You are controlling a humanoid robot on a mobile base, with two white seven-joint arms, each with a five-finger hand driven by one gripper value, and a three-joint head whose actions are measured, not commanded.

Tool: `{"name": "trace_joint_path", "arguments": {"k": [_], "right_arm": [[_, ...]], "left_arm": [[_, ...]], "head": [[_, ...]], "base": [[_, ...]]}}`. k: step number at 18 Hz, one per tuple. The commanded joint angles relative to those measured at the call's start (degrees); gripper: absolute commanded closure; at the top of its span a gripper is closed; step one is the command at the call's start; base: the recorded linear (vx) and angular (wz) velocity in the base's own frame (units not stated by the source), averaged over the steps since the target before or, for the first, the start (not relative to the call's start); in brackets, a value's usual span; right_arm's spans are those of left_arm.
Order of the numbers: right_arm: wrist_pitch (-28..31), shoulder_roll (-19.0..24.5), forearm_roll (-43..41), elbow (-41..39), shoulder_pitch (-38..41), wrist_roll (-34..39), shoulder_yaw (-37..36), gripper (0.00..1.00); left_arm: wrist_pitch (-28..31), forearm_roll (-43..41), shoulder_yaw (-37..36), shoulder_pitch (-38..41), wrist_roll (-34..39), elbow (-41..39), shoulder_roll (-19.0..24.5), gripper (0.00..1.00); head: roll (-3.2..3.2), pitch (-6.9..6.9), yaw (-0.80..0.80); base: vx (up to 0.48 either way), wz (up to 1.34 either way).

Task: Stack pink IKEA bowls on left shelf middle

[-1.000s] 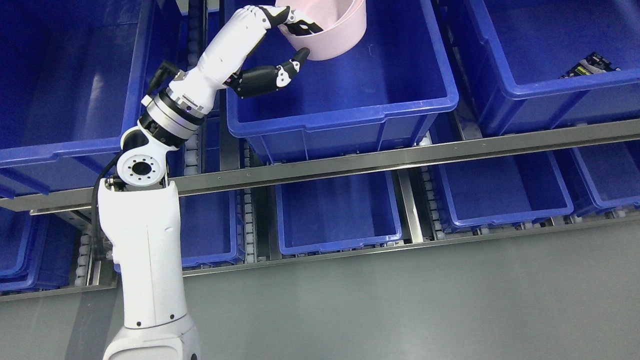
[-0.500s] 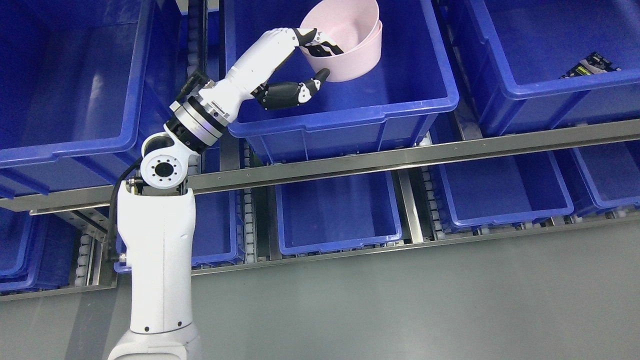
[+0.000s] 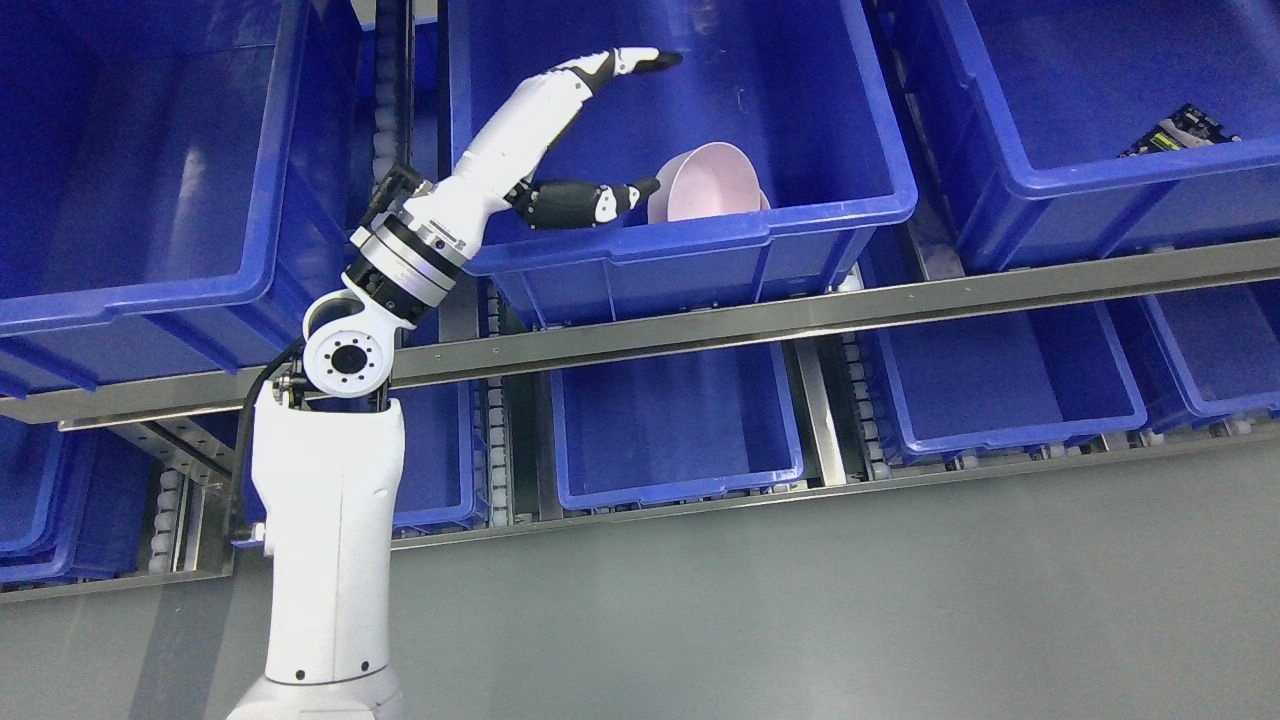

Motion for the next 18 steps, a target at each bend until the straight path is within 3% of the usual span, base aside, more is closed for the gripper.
{"name": "trace_joint_path", "arguments": {"k": [1,5,9,11,18], "right_arm": [[0.03,-1.0,-0.09,-1.0,0.0,0.01,-0.26,0.0],[0.03,-1.0,-0.09,-1.0,0.0,0.01,-0.26,0.0],[0.03,-1.0,-0.09,-1.0,0.0,0.01,-0.26,0.0],[0.03,-1.0,-0.09,-1.0,0.0,0.01,-0.26,0.0],[0.03,-1.0,-0.09,-1.0,0.0,0.01,-0.26,0.0]], "left_arm": [[-0.84,4.51,1.39,-3.67,8.22,-0.33,1.0,0.26],[3.81,17.25,2.53,-5.45,10.69,-0.33,1.0,0.24],[9.61,25.6,6.39,-5.01,23.5,-0.33,1.0,0.11],[12.34,31.15,7.02,-2.56,25.73,-0.42,1.0,0.04],[17.44,31.78,7.2,1.32,25.82,-3.32,1.0,0.0]], "head": [[0.0,0.0,0.0],[0.0,0.0,0.0],[0.0,0.0,0.0],[0.0,0.0,0.0],[0.0,0.0,0.0]], "base": [[0.0,0.0],[0.0,0.0],[0.0,0.0],[0.0,-0.01],[0.0,0.0]]}}
